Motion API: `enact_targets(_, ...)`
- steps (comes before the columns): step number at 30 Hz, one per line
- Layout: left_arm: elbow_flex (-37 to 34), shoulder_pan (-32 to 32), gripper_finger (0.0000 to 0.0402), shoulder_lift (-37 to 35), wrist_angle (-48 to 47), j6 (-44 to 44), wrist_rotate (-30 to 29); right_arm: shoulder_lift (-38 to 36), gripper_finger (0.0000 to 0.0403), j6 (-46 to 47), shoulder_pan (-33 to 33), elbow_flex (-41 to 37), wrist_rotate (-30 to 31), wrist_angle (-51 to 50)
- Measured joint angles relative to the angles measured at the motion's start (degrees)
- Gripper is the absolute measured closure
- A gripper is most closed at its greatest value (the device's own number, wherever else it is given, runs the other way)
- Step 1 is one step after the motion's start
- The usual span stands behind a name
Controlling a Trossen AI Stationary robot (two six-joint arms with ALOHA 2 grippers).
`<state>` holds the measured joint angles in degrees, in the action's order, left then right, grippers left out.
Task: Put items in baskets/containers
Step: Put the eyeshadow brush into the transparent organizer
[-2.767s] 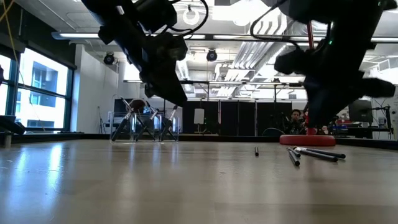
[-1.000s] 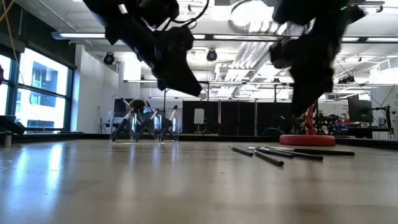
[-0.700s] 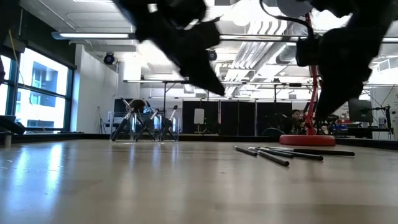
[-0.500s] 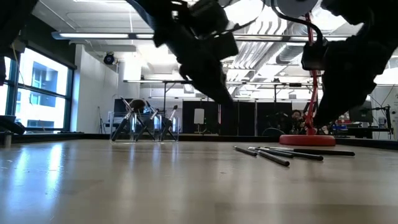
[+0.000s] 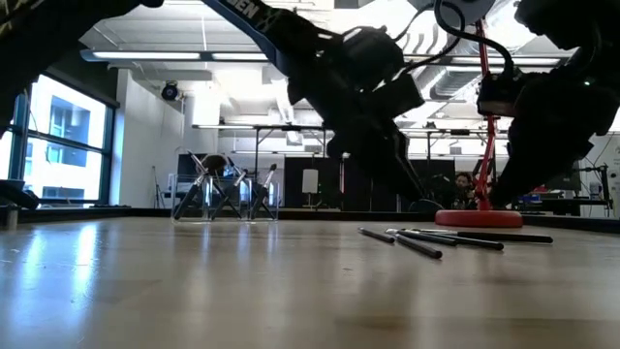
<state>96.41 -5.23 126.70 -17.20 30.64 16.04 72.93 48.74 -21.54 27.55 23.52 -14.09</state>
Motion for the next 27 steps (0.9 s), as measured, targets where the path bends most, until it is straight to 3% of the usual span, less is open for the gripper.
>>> enact_targets(10, 1.2, 0.0, 0.0291, 0.7, 0.9, 4.2, -3.4, 0.0, 0.0325, 0.3, 0.0, 0.0, 0.1, 1.9)
enact_targets(18, 1.3, 0.0, 0.0291, 5.8, 2.0, 1.7, -1.7, 0.0, 0.0325, 0.5, 0.0, 0.0, -0.1, 2.4)
enact_targets(27, 1.2, 0.0, 0.0296, 5.8, 1.0, -0.6, -2.1, 0.0, 0.0325, 0.5, 0.0, 0.0, -0.1, 2.4)
